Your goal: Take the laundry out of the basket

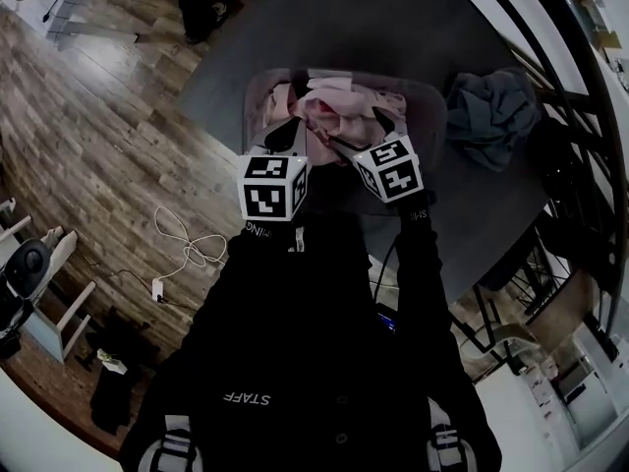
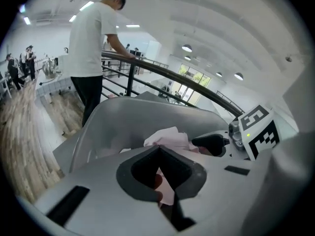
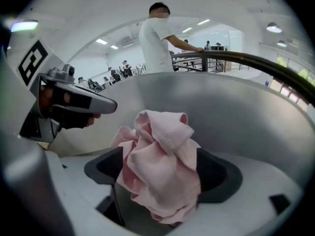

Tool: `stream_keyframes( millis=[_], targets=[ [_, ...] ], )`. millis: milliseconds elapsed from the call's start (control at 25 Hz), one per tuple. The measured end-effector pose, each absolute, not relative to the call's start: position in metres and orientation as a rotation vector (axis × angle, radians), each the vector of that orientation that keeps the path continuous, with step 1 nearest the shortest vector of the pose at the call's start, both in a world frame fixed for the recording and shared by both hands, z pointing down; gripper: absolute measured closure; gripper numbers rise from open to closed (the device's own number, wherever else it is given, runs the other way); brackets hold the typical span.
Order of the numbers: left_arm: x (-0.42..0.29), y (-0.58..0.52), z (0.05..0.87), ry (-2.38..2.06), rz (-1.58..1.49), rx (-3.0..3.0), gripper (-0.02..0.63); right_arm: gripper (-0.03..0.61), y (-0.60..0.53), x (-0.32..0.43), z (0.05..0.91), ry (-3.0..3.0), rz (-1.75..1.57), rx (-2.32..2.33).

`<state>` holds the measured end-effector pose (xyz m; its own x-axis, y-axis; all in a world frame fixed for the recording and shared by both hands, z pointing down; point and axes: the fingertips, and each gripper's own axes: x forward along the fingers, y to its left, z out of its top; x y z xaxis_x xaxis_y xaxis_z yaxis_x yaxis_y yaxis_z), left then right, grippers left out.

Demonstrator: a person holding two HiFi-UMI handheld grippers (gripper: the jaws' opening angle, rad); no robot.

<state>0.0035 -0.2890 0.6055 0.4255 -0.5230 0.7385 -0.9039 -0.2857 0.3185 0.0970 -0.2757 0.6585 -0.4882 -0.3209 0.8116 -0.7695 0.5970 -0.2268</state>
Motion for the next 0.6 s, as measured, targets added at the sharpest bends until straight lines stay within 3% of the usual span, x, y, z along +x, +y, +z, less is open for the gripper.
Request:
stream_keyframes(
  millis=[320,600],
  targets=[
    [0.000,-0.294,0.619,-1.202,0.680,1.924,0.617,0.002,-0.283,0.098,0.706,-2.001,0.710,0.726],
    [0.006,-0.294,0.634,-1.185,0.701,1.905,0.617,-0.002,-0.278,0.095,0.745,-1.918,0.681,0.613]
  ],
)
